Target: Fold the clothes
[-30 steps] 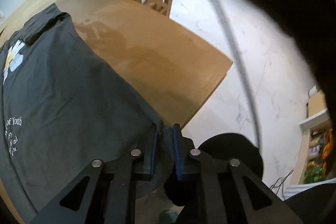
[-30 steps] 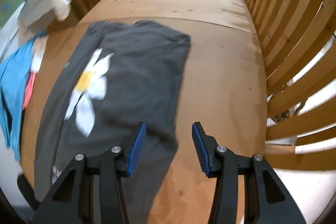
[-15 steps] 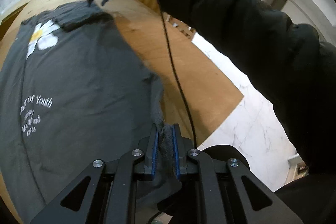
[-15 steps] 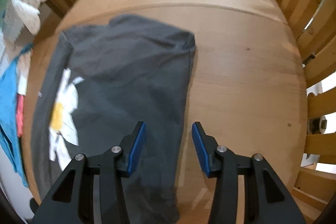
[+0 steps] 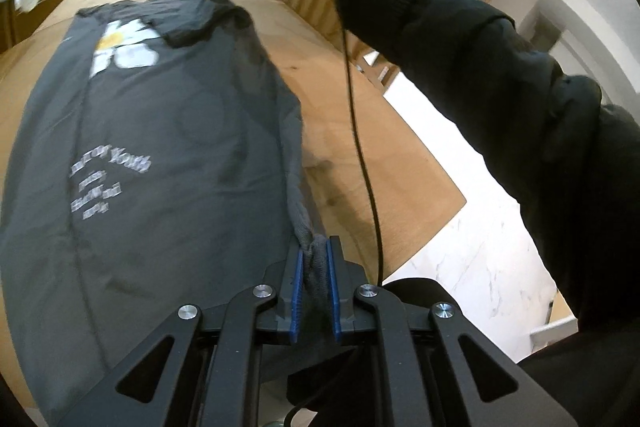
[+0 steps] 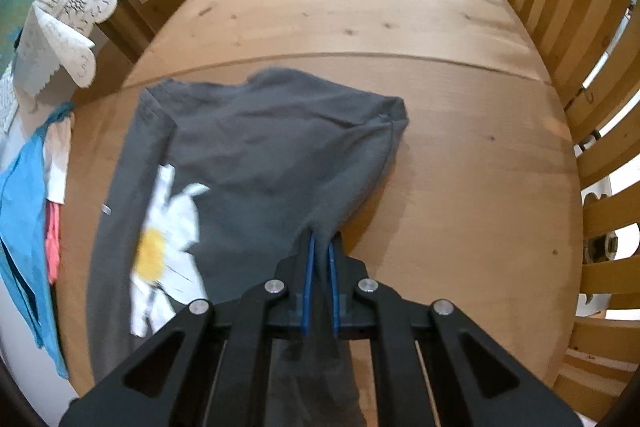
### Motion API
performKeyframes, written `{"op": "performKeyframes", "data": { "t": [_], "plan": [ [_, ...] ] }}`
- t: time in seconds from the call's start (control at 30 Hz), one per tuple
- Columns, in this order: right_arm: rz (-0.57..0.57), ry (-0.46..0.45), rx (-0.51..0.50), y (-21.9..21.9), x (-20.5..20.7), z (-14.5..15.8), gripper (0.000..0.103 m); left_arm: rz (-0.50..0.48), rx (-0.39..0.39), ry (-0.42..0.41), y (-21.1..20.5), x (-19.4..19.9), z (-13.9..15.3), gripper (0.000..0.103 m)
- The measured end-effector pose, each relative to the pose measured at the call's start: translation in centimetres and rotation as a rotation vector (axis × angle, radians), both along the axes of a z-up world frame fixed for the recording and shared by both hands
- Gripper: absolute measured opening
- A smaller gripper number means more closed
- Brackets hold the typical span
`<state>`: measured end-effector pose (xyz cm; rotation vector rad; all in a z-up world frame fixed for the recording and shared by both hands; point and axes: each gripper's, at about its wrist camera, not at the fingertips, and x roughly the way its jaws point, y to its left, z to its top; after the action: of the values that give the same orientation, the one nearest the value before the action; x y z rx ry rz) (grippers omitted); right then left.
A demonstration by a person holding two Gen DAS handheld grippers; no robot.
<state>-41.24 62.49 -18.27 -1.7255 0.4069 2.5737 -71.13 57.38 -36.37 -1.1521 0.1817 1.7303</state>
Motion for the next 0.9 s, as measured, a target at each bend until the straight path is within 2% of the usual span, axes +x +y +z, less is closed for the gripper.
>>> {"op": "performKeyframes", "data": {
  "t": [0.3,0.57,0.77,0.8,0.87,0.9],
  "plan": [
    [-0.025,-0.008,0.047,-6.3,-3.1,1.3,0.005,0.113,0.018,-0.038,-5.9,-2.3,-0.9,0.009],
    [0.064,-0.066,0.122,-13.6,-5.8,-1.9,0.006,0.126,0.002,-0.083,-8.4,-2.8,-2.9,0.009],
    [0.060,-0.082,0.170,-14.9,-6.5,-2.5,0.007,0.124,-0.012,-0.086,-9.0,-2.6,-3.6,0.008],
    [0.064,-0.085,0.169,-14.9,-6.3,-2.3,0.009,0.124,-0.010,-0.085,-9.1,-2.7,-3.6,0.008],
    [0.075,-0.097,0.156,-14.8,-5.7,-1.7,0.031,0.125,-0.006,-0.083,-9.1,-2.7,-3.5,0.007],
    [0.089,-0.113,0.159,-14.9,-5.3,-1.5,0.036,0.126,-0.004,-0.081,-9.2,-2.7,-3.4,0.007]
  ]
}}
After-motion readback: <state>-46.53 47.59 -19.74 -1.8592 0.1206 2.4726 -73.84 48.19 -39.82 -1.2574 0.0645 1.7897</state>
